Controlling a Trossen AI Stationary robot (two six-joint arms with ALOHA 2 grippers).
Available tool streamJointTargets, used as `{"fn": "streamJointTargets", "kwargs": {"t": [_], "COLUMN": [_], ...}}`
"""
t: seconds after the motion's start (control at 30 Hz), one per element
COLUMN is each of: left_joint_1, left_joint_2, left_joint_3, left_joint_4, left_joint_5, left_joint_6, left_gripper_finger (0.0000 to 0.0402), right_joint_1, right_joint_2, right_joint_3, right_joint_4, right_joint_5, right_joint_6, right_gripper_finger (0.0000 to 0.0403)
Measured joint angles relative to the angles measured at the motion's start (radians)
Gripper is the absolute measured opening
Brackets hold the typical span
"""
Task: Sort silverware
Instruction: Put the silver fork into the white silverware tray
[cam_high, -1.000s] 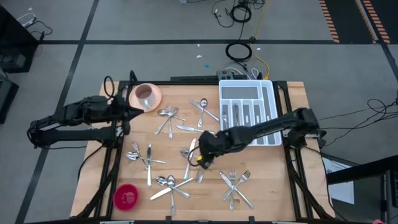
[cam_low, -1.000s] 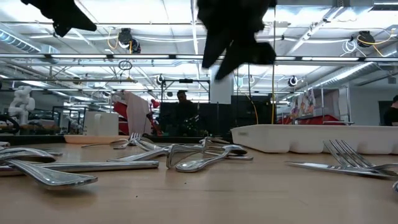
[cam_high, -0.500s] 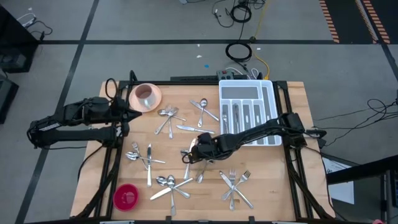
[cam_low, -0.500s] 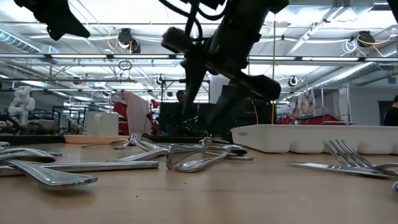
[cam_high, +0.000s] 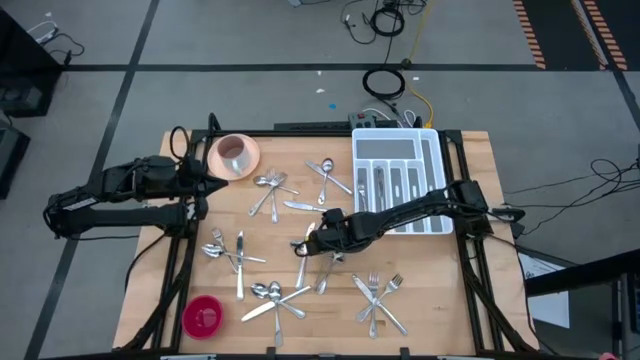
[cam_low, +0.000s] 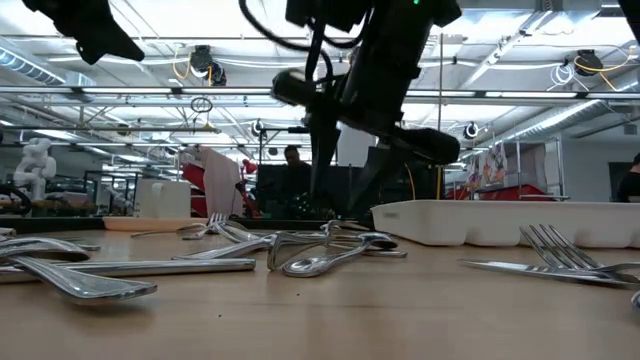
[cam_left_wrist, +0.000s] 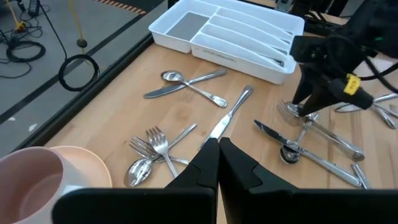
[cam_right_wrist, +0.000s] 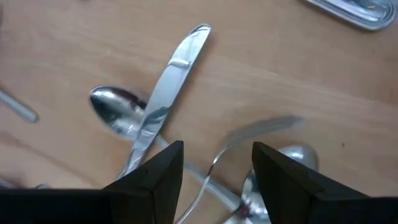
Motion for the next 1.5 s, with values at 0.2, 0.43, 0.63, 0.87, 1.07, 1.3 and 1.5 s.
{"fn": "streamJointTargets", "kwargs": {"t": [0.2,0.43,0.63,0.87,1.07,1.3,1.5], "left_joint_1": [0.000,0.000,0.000,0.000,0.000,0.000,0.000], "left_joint_2": [0.000,0.001,0.001,0.001,0.001,0.001,0.001], "left_joint_3": [0.000,-0.001,-0.001,-0.001,-0.001,-0.001,-0.001], "left_joint_4": [0.000,-0.001,0.000,0.000,0.000,0.000,0.000], "left_joint_5": [0.000,-0.002,-0.022,-0.070,-0.072,-0.072,-0.072], "left_joint_6": [0.025,0.026,0.019,0.016,0.015,0.015,0.015], "left_gripper_finger": [0.0007,0.0007,0.0007,0.0007,0.0007,0.0007,0.0007], "right_joint_1": [-0.005,-0.005,-0.006,-0.047,-0.073,-0.082,-0.082], "right_joint_2": [0.006,-0.054,-0.060,-0.058,-0.058,-0.058,-0.058], "right_joint_3": [0.000,0.000,-0.002,-0.001,-0.001,-0.001,-0.010], "right_joint_4": [0.015,-0.084,-0.293,-0.240,-0.184,-0.152,-0.117], "right_joint_5": [0.078,0.078,0.074,0.070,0.020,-0.033,-0.037], "right_joint_6": [-0.178,-0.581,-0.953,-1.184,-1.290,-1.352,-1.376], "right_gripper_finger": [0.0185,0.0185,0.0185,0.0185,0.0185,0.0185,0.0185]}}
